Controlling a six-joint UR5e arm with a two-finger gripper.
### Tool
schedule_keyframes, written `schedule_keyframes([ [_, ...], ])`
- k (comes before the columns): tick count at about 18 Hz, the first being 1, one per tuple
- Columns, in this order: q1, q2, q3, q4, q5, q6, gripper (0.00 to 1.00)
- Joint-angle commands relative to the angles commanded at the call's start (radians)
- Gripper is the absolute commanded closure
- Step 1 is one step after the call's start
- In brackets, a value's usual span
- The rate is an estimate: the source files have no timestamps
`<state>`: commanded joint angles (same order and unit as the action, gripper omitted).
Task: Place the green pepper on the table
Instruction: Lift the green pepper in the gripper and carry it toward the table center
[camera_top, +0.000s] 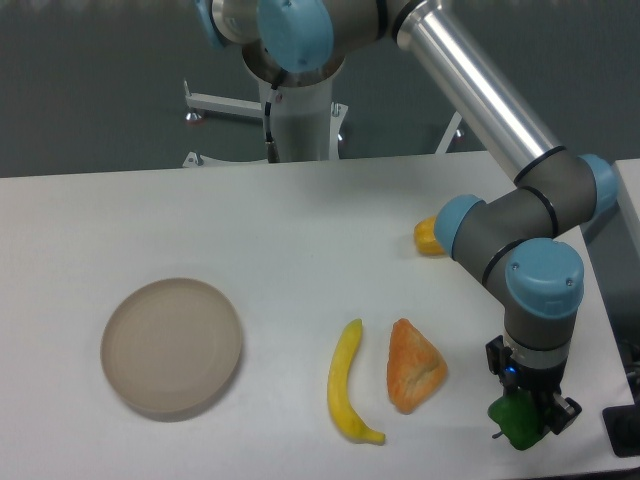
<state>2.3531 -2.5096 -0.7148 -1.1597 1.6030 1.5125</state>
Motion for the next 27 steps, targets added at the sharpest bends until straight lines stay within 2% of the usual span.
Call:
schedule_keyframes([
  [5, -0.014, 0.009, -0.015, -0.008, 0.003, -0.006, 0.56],
  [8, -0.029, 0.054, -0.064, -0.058, 0.000, -0.025, 0.56],
  [10, -0.031, 0.099, -0.122, -0.066, -0.008, -0.026, 0.56],
  [14, -0.035, 0.224, -0.279, -0.116, -0.043, -0.034, 0.56],
  [16, -0.035, 0.314, -0.407, -0.130, -0.054, -0.020, 0.56],
  [17, -0.034, 0.339, -0.435, -0.130, -0.060, -0.017, 0.56],
  [22, -0.014, 0.449, -0.623, -0.115, -0.089, 0.067, 0.57],
  [25, -0.008, 0.485, -0.698, -0.110, -0.126, 0.100, 0.57],
  [27, -0.008, 0.508, -0.774, -0.089, -0.155, 0.095, 0.57],
])
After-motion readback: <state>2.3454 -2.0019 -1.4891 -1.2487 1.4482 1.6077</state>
